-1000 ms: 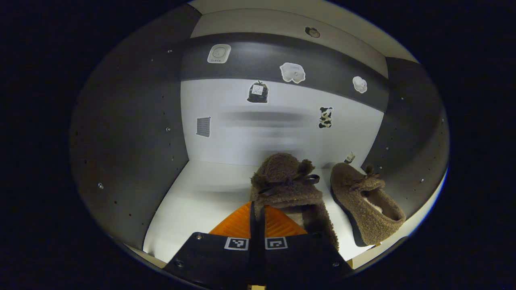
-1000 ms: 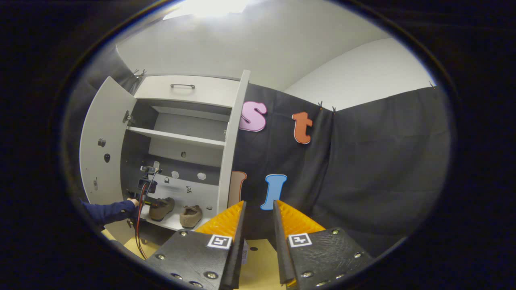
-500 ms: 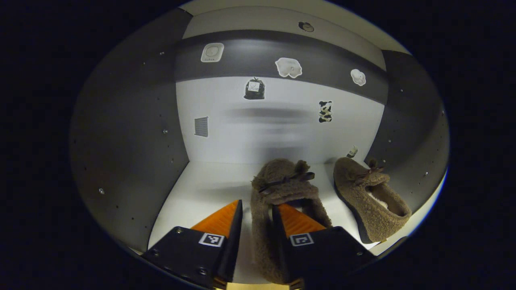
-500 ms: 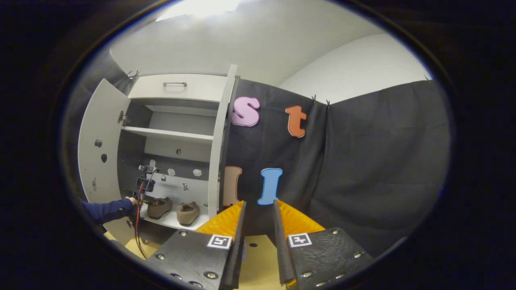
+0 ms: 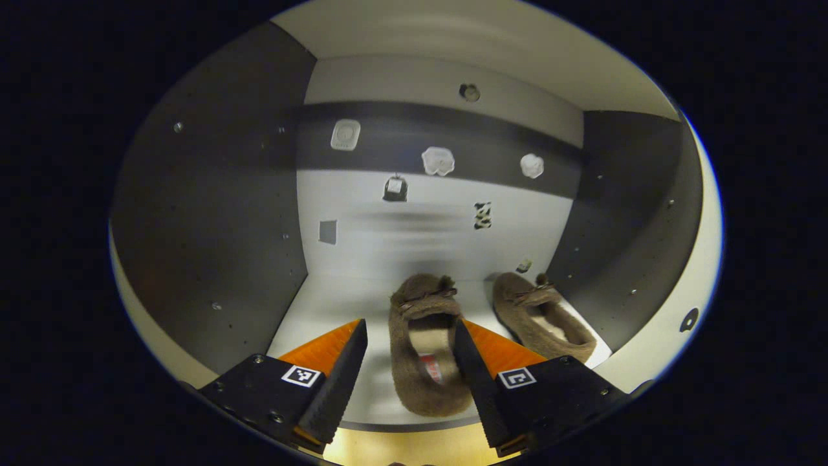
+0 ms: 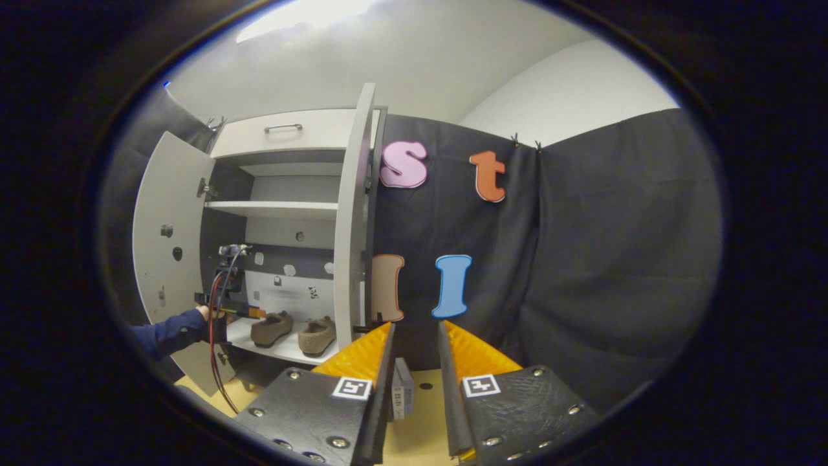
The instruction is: Grab one shoe with the right hand and put it into the shoe cabinet, grab the other shoe with the left hand and put it into the shoe cabinet; then close the right door with the right hand and the left door with the left hand.
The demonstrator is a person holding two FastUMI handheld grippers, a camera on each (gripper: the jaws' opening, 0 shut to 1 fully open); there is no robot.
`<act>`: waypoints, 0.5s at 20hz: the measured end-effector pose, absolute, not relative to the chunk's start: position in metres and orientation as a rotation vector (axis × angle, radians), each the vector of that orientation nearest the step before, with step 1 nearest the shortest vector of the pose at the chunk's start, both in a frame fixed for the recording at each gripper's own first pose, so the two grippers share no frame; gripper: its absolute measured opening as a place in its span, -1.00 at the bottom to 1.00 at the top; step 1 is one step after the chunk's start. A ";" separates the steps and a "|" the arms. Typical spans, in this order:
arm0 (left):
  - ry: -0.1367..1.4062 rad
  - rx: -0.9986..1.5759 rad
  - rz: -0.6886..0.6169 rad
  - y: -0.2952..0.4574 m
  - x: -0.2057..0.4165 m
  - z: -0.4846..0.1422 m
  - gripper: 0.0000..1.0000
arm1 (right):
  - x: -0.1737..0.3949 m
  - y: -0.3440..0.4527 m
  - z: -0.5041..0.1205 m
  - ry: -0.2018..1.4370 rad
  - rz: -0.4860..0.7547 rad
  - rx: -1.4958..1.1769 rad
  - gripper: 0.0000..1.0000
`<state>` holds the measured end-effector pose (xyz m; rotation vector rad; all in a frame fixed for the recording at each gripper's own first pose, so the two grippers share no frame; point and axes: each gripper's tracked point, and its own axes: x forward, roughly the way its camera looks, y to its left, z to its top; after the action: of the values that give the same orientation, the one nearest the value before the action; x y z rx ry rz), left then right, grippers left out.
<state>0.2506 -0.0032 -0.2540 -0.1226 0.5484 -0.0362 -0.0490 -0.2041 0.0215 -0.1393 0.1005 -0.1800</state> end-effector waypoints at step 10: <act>0.289 -0.054 -0.072 -0.015 0.160 -0.109 0.67 | -0.011 -0.205 -0.026 0.202 -0.009 -0.088 0.00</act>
<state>0.1601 -0.0148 -0.1091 -0.0537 0.2891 -0.0723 -0.0114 -0.2046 -0.0257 -0.0881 0.2023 -0.0091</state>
